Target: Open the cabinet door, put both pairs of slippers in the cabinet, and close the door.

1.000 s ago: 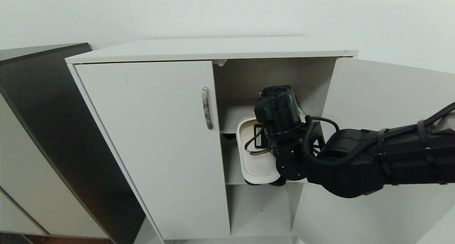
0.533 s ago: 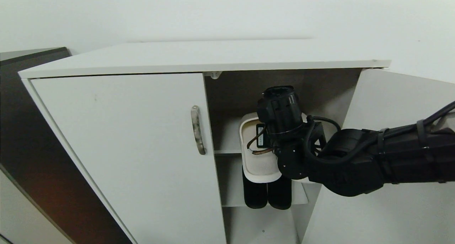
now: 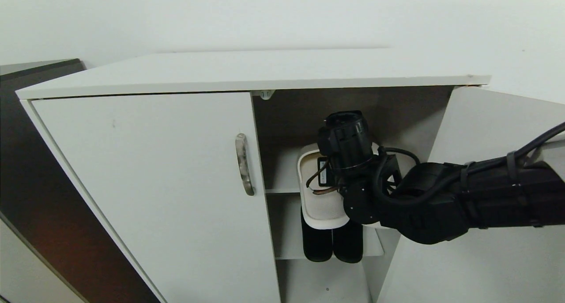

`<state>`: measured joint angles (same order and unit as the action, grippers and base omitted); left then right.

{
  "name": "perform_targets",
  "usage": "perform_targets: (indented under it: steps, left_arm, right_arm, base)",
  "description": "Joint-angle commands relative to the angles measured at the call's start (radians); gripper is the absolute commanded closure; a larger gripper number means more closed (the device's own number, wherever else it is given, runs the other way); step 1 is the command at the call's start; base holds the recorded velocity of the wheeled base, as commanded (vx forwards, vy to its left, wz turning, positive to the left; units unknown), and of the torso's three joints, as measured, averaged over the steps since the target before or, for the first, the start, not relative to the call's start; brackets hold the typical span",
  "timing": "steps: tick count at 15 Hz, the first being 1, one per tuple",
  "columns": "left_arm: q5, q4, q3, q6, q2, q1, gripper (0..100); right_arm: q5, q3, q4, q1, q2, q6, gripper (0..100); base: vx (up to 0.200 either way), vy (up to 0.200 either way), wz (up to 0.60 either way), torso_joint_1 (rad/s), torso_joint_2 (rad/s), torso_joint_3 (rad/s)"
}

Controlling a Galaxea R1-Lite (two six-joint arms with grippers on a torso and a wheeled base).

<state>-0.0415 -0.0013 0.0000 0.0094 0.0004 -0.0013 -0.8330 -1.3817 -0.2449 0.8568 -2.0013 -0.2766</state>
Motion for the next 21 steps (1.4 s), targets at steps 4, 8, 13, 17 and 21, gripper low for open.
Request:
perform_targets:
  steps: [4,8,13,17,21]
  left_arm:
    - [0.000,0.000,0.000,0.000,0.001,0.000,100]
    - [0.000,0.000,0.000,0.000,0.001,0.000,100]
    - [0.002,0.000,0.000,0.000,0.001,0.000,100]
    - [0.000,0.000,0.000,0.000,0.000,0.000,100]
    - [0.000,0.000,0.000,0.000,0.000,0.000,100]
  right_arm:
    - [0.031,-0.129,0.003,-0.047,-0.093,0.000,100]
    - [0.032,-0.208,0.009,-0.076,-0.139,0.025,100]
    - [0.032,-0.306,0.009,-0.107,-0.195,0.054,100]
    - [0.035,-0.376,0.045,-0.120,-0.228,0.063,100]
    - [0.043,-0.378,0.045,-0.127,-0.235,0.063,100]
  base:
    - [0.000,0.000,0.00,0.000,0.00,0.000]
    - [0.000,0.000,0.00,0.000,0.00,0.000]
    - [0.000,0.000,0.00,0.000,0.00,0.000]
    - [0.000,0.000,0.00,0.000,0.00,0.000]
    - [0.000,0.000,0.00,0.000,0.00,0.000]
